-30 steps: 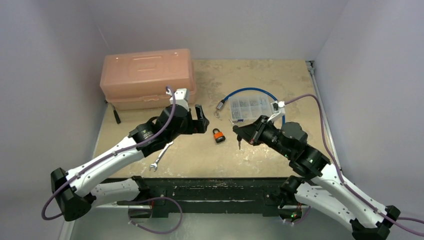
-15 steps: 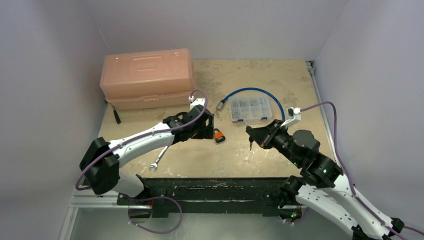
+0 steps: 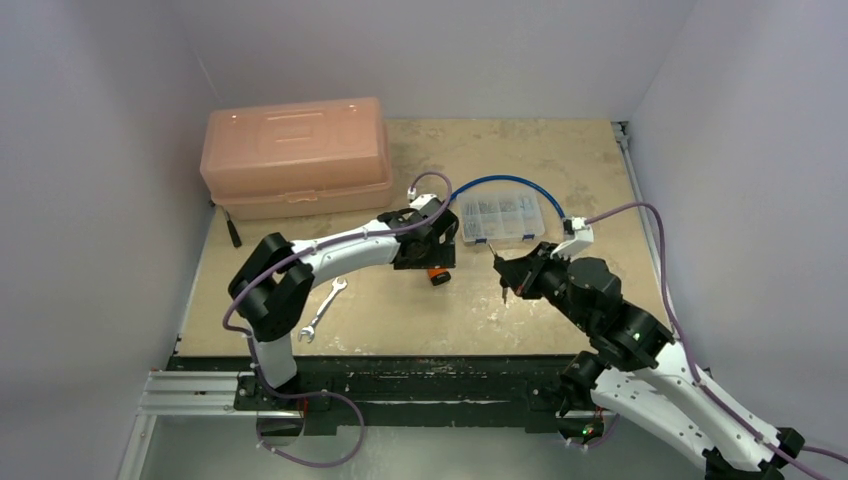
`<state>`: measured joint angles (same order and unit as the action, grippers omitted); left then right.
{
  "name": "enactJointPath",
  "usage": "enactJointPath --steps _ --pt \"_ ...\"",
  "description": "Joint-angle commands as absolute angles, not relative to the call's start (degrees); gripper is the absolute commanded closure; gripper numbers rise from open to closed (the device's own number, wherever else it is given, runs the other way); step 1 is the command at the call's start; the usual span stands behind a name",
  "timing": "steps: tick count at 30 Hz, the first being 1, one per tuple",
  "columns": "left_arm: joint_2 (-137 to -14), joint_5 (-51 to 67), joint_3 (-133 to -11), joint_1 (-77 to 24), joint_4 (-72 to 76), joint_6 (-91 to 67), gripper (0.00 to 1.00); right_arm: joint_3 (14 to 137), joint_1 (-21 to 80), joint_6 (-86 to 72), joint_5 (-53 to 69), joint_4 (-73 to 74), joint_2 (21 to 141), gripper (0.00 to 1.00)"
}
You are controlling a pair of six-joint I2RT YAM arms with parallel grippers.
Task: Unlock with the key
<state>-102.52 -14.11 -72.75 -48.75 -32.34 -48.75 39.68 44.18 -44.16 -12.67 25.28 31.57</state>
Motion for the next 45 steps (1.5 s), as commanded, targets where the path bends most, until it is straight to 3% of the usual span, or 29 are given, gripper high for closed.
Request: enactJointPath --steps 1,15,27,35,40,45 --pt "-106.4 -14.9 -77.9 -48.6 -34.9 -52.5 0.13 39.2 44.0 -41.6 -14.6 22.7 29.9 1.0" --pt "-113.7 -20.9 -85.1 -50.7 -44.0 -66.1 0.18 38.2 44.0 -37.4 -13.7 22.2 29.3 1.0" --pt "-115.9 -21.5 -87.1 -50.9 -43.7 -66.8 0.28 38.3 44.0 -35.7 -14.3 23.8 27.5 1.0" --pt "-119.4 -20.5 -89.7 -50.8 -46.2 -66.5 0.29 37.8 44.0 -35.0 -14.4 23.9 27.0 1.0" --pt "-120.3 -19.6 -90.5 -50.9 -45.8 -64.7 0.4 37.8 44.0 -34.8 -14.7 24.1 26.9 1.0" --pt "-120.6 -18.0 -89.9 -50.8 -44.5 -63.9 0.43 37.6 44.0 -34.8 -14.6 24.1 26.7 1.0"
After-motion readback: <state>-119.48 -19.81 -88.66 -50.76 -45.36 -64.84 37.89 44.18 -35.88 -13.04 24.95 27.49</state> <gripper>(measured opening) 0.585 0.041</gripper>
